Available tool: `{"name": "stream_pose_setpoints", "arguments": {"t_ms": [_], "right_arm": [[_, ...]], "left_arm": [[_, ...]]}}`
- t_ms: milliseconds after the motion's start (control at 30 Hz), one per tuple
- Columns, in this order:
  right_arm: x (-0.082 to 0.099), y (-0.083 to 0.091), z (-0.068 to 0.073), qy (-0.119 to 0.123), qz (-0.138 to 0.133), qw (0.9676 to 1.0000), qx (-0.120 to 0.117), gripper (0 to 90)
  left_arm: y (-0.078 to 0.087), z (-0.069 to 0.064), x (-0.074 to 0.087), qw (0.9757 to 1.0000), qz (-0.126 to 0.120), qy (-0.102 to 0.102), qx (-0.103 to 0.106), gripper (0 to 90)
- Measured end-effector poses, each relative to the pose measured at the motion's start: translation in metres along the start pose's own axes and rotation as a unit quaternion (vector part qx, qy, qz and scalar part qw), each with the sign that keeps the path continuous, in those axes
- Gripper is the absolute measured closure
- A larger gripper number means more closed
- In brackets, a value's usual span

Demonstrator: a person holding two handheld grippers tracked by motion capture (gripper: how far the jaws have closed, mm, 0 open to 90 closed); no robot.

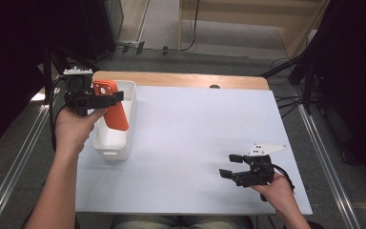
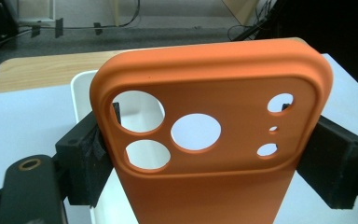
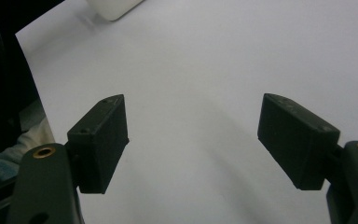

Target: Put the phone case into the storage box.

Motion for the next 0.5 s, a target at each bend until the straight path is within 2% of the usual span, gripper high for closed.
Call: {"name": "stream_pose_setpoints", "arguments": {"t_ms": [133, 500], "right_arm": [[0.000, 0.000, -0.001, 0.002, -0.001, 1.0000, 0.000, 23.2], [-0.001, -0.001, 0.000, 0.003, -0.001, 1.0000, -0.005, 23.2]], "left_arm": [[-0.007, 0.002, -0.004, 1.0000, 0.003, 0.001, 0.002, 14.6], [-0.014, 0.007, -0.019, 0.9999, 0.003, -0.008, -0.014, 14.6]]}}
Point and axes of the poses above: each handheld gripper's, and its own axes: y roughly backward along the jaws, x roughly out of its underside, z roughly to its left, the point moved 3 cm from there along -y, roughly forward along the jaws, and after that the axes turned 2 degrees about z, right-handed, at the moved point
